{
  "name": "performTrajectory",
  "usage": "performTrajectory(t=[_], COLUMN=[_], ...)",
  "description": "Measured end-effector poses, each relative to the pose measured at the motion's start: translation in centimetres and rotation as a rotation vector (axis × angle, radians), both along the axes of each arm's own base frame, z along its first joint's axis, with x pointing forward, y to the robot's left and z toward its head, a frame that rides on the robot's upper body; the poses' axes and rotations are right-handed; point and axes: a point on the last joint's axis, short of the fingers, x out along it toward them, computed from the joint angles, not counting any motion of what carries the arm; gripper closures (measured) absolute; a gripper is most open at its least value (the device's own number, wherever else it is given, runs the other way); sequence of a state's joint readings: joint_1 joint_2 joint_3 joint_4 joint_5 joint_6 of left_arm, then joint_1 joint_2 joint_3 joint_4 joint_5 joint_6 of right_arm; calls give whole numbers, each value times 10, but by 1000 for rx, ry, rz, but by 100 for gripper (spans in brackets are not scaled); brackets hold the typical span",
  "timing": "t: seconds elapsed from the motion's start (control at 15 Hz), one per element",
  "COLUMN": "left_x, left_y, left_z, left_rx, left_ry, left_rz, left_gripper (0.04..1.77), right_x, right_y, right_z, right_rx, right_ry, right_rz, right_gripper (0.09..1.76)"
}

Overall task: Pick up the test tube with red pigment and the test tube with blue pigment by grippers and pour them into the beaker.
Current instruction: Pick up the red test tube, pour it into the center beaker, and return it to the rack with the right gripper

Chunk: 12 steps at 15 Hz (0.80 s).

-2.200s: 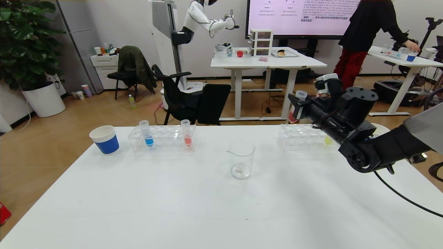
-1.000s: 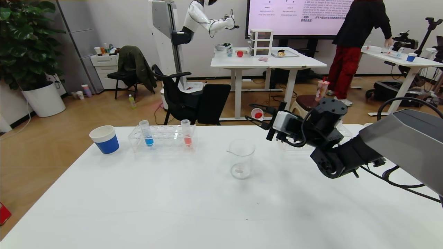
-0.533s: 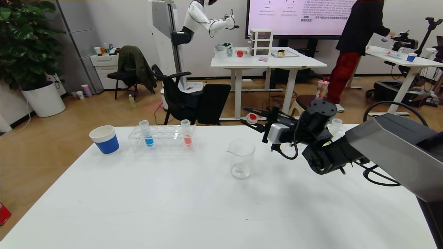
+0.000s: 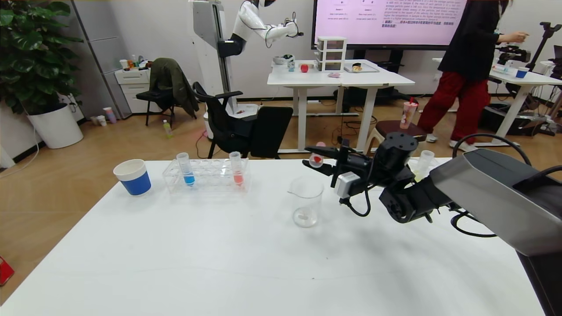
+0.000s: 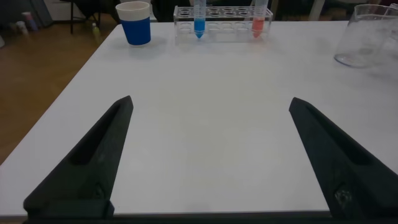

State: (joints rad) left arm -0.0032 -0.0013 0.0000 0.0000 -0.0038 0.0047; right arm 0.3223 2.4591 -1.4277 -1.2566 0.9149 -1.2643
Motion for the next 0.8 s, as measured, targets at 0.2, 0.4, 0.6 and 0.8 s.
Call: performTrajectory(t=[0.2, 0.4, 0.6, 0.8], left_x=[0, 0, 0, 0], left_y=[0, 0, 0, 0], left_z=[0, 0, 0, 0], left_rx=[0, 0, 0, 0], left_ry=[0, 0, 0, 0], left_rz=[-1, 0, 0, 0], left_gripper=[6, 6, 6, 6], right_x=[3, 6, 7, 7], right_y=[2, 2, 2, 2], right_z=[-1, 3, 3, 2], right_rx=[-9, -26, -45, -63], right_ry=[-46, -131, -200, -247], right_rz=[-4, -18, -38, -50], right_gripper=[134, 134, 134, 134])
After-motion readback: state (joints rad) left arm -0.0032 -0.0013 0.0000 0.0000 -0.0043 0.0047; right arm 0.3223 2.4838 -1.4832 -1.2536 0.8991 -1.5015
